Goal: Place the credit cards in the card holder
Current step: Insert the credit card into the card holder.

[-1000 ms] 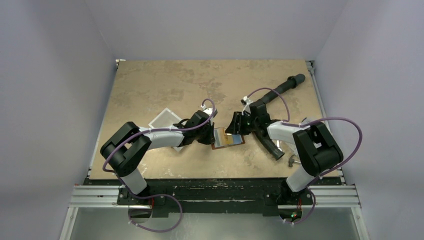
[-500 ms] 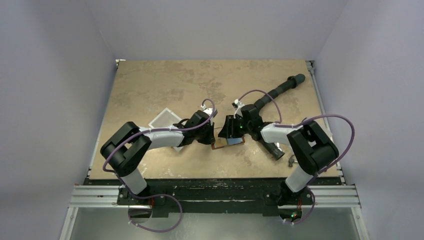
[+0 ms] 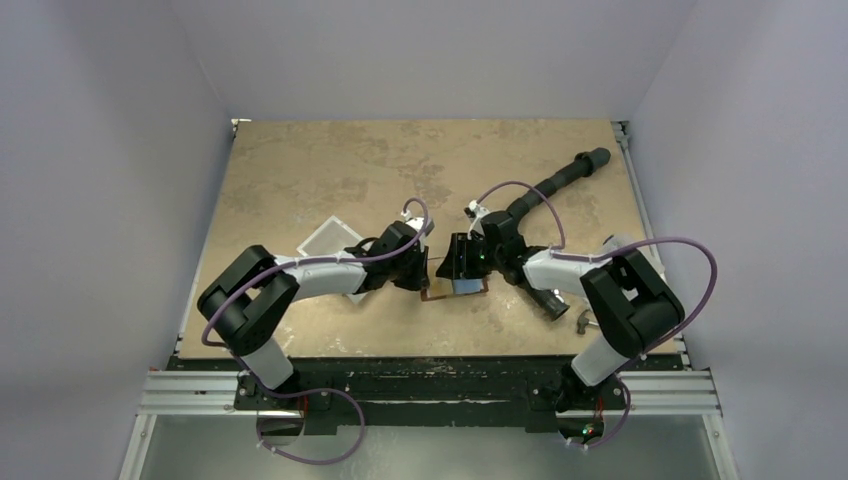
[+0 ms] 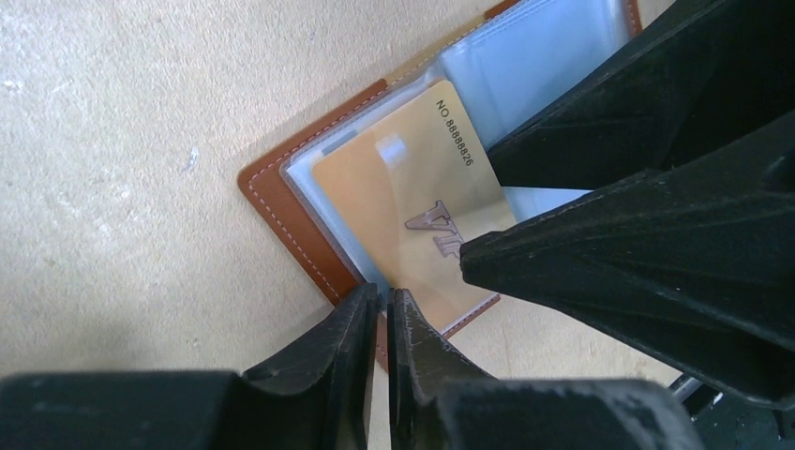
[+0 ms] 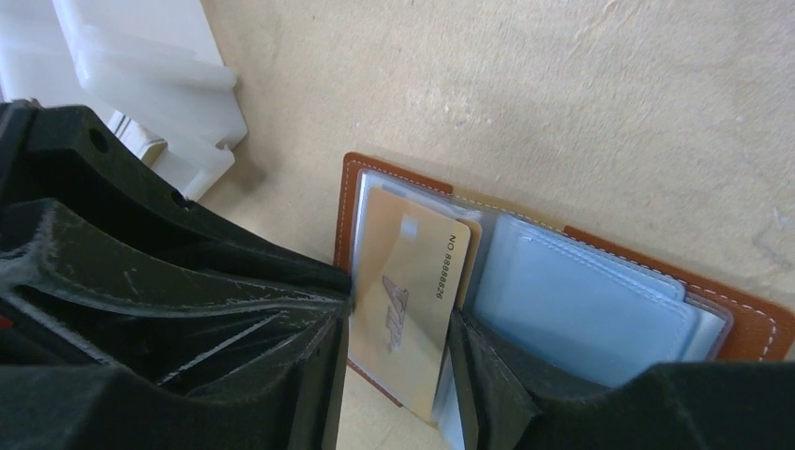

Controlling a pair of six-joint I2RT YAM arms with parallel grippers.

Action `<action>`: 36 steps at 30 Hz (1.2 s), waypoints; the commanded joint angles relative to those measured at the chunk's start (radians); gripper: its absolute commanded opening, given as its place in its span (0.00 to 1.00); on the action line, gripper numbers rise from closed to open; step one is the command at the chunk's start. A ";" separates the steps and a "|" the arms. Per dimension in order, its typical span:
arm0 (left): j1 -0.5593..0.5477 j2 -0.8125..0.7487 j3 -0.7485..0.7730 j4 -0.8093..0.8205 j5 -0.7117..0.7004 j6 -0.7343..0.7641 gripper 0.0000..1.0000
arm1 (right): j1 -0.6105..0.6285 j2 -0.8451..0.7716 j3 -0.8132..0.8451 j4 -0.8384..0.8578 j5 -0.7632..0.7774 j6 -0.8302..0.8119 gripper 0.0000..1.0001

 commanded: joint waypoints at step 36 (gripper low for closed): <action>-0.043 -0.008 0.047 -0.059 0.003 -0.002 0.08 | 0.051 -0.198 -0.104 -0.042 0.130 0.028 0.58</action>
